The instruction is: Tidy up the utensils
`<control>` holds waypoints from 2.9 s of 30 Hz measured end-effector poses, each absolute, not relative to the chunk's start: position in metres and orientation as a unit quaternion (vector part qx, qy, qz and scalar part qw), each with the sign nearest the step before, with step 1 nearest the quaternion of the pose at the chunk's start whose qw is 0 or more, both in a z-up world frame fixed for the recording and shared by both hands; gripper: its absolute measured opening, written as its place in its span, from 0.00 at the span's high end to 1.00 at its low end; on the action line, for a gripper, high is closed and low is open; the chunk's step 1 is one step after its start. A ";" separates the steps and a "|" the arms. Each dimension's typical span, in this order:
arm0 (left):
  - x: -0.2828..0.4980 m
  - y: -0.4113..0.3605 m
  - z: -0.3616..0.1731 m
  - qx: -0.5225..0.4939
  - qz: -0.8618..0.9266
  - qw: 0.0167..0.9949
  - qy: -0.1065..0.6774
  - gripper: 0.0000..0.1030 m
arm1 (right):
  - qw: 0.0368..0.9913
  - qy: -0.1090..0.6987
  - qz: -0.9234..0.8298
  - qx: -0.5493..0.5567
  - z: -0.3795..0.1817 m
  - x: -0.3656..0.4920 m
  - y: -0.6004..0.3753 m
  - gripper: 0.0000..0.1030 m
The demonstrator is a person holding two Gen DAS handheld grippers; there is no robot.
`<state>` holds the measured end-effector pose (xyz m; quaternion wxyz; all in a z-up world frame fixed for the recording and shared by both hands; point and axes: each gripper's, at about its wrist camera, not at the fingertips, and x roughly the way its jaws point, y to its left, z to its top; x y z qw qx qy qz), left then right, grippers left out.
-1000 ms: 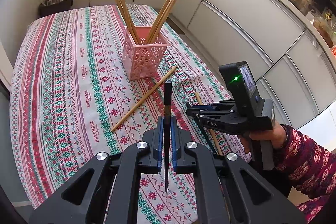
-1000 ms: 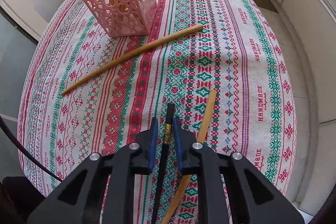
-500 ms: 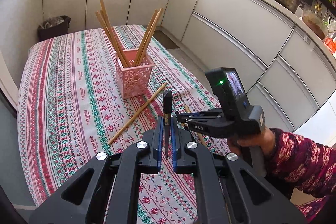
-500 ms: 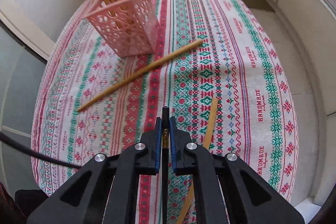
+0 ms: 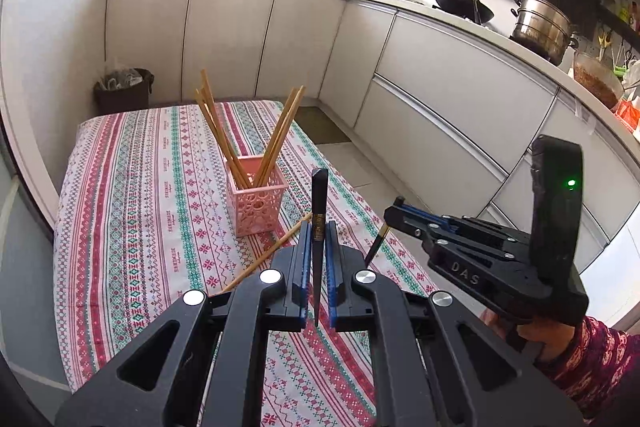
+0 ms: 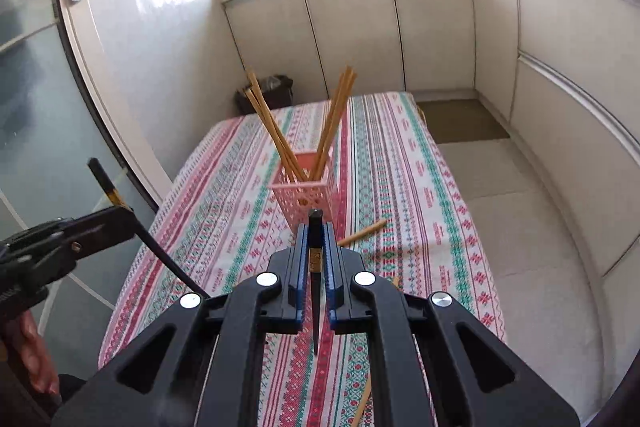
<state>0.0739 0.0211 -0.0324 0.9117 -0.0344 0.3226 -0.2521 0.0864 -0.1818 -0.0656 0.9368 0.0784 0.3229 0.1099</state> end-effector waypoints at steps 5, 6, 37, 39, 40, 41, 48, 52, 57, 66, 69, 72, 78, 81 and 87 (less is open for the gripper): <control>0.086 0.019 -0.006 -0.038 -0.234 0.928 0.289 0.94 | 0.956 0.259 0.116 0.074 -0.018 0.088 -0.182 0.93; 0.091 0.019 -0.001 -0.040 -0.230 0.930 0.283 0.94 | 0.958 0.250 0.116 0.075 -0.010 0.090 -0.183 0.93; 0.218 0.021 -0.015 -0.066 -0.141 0.951 0.266 0.66 | 0.970 0.194 0.120 0.090 0.016 0.191 -0.179 0.93; 0.213 0.024 -0.011 -0.069 -0.140 0.953 0.258 0.59 | 0.970 0.191 0.119 0.088 0.017 0.190 -0.178 0.93; 0.210 0.026 -0.009 -0.070 -0.139 0.955 0.253 0.51 | 0.971 0.191 0.120 0.087 0.017 0.189 -0.176 0.93; 0.207 0.027 -0.007 -0.071 -0.138 0.956 0.248 0.45 | 0.971 0.190 0.120 0.087 0.017 0.190 -0.175 0.93; 0.184 0.035 0.010 -0.072 -0.123 0.968 0.205 0.07 | 0.971 0.188 0.119 0.086 0.012 0.192 -0.169 0.93; 0.175 0.042 0.017 -0.077 -0.116 0.971 0.192 0.07 | 0.971 0.190 0.117 0.086 0.007 0.197 -0.167 0.93; 0.167 0.050 0.023 -0.084 -0.109 0.974 0.181 0.07 | 0.972 0.190 0.114 0.074 -0.001 0.206 -0.159 0.93; 0.165 0.062 0.024 -0.092 -0.099 0.974 0.182 0.07 | 0.969 0.208 0.113 0.069 -0.036 0.222 -0.144 0.92; 0.164 0.066 0.026 -0.094 -0.096 0.974 0.179 0.07 | 0.975 0.200 0.088 0.050 -0.038 0.222 -0.139 0.89; 0.161 0.068 0.028 -0.093 -0.097 0.975 0.176 0.07 | 0.977 0.192 0.081 0.052 -0.033 0.219 -0.141 0.63; 0.154 0.067 0.031 -0.092 -0.099 0.976 0.172 0.07 | 0.979 0.182 0.073 0.055 -0.022 0.211 -0.148 0.57; 0.152 0.066 0.032 -0.088 -0.101 0.976 0.171 0.07 | 0.981 0.174 0.068 0.061 -0.018 0.206 -0.152 0.39; 0.149 0.062 0.032 -0.077 -0.111 0.975 0.174 0.07 | 0.987 0.141 0.021 0.077 -0.011 0.183 -0.170 0.06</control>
